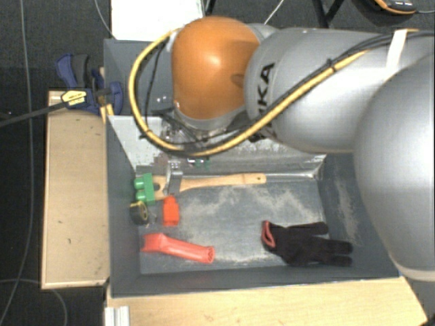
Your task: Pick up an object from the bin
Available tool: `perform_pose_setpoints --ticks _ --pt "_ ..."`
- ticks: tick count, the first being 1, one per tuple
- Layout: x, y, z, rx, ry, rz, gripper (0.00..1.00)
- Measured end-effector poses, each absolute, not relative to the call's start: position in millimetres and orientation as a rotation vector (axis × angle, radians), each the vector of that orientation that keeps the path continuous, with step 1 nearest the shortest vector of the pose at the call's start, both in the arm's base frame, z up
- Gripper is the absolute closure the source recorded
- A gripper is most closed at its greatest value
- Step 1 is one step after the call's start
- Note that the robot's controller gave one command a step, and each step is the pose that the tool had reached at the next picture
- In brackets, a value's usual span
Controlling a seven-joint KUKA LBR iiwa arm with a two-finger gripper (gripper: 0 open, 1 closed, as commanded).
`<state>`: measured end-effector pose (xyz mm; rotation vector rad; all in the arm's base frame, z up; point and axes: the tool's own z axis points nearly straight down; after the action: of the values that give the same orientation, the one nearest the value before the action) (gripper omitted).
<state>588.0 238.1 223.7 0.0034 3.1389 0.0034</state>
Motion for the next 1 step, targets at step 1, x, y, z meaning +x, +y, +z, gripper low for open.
perform_pose_setpoints --ticks 1 --pt "491.5 238.8 70.0 -0.331 3.122 0.004 0.00"
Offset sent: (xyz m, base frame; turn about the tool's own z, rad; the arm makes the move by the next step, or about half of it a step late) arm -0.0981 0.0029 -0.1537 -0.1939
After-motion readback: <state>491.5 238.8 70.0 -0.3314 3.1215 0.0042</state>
